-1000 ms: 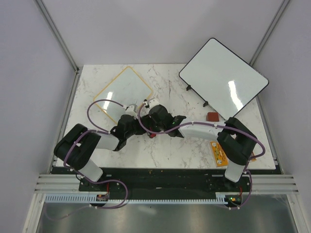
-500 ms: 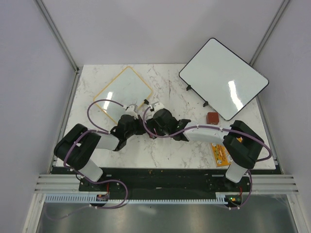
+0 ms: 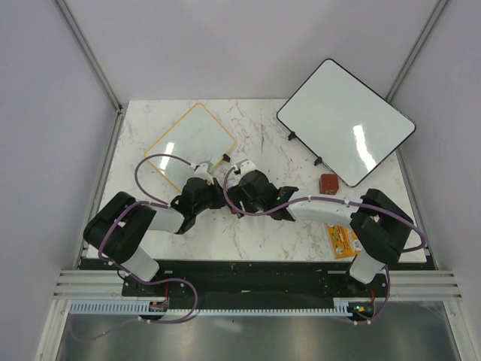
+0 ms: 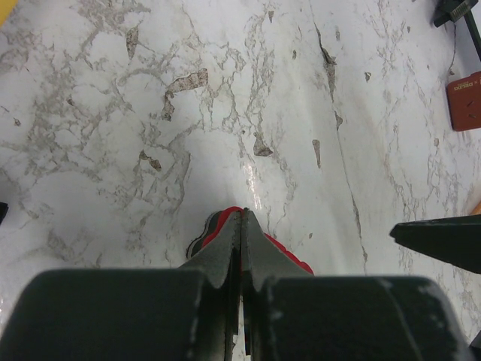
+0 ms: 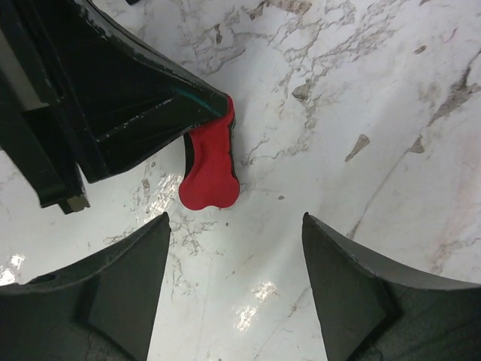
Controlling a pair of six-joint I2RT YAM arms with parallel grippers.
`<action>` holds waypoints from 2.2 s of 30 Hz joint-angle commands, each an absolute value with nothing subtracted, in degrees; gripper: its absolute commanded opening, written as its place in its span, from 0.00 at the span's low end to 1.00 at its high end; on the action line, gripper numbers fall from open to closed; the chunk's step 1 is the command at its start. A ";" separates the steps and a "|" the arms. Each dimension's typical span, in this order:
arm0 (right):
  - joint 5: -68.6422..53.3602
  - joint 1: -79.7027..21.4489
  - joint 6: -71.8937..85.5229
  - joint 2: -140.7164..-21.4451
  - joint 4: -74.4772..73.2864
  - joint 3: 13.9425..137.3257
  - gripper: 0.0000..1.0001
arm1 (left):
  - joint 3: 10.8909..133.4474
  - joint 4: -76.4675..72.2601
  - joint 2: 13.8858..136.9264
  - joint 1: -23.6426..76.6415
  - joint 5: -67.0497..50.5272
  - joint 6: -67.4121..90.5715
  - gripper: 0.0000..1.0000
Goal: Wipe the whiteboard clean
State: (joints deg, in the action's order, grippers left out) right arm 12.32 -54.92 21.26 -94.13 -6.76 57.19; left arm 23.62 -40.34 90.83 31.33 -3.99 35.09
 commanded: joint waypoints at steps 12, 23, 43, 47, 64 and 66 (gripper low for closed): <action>7.12 -55.11 21.62 -103.18 2.20 58.18 0.79 | 23.64 -34.37 92.64 31.64 -2.46 34.10 0.02; 7.91 -55.11 22.67 -109.51 2.37 63.19 0.73 | 23.99 -34.10 92.90 31.55 -2.46 34.01 0.02; 9.76 -55.11 22.24 -95.98 0.18 58.01 0.78 | 20.65 -37.09 79.99 31.64 -5.10 32.43 0.04; 9.14 -55.11 21.80 -95.10 0.18 58.27 0.78 | 22.15 -33.93 77.70 31.64 -4.40 31.38 0.09; 4.66 -55.28 18.81 -101.07 0.18 57.75 0.75 | 29.00 -9.50 61.27 24.72 7.13 27.51 0.56; 4.83 -55.46 18.90 -101.51 0.18 57.57 0.75 | 29.53 -8.18 59.69 22.42 4.94 27.69 0.61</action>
State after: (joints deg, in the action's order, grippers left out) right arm 5.56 -55.02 19.44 -100.57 -0.95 58.50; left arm 26.89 -13.30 62.83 26.85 5.63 29.61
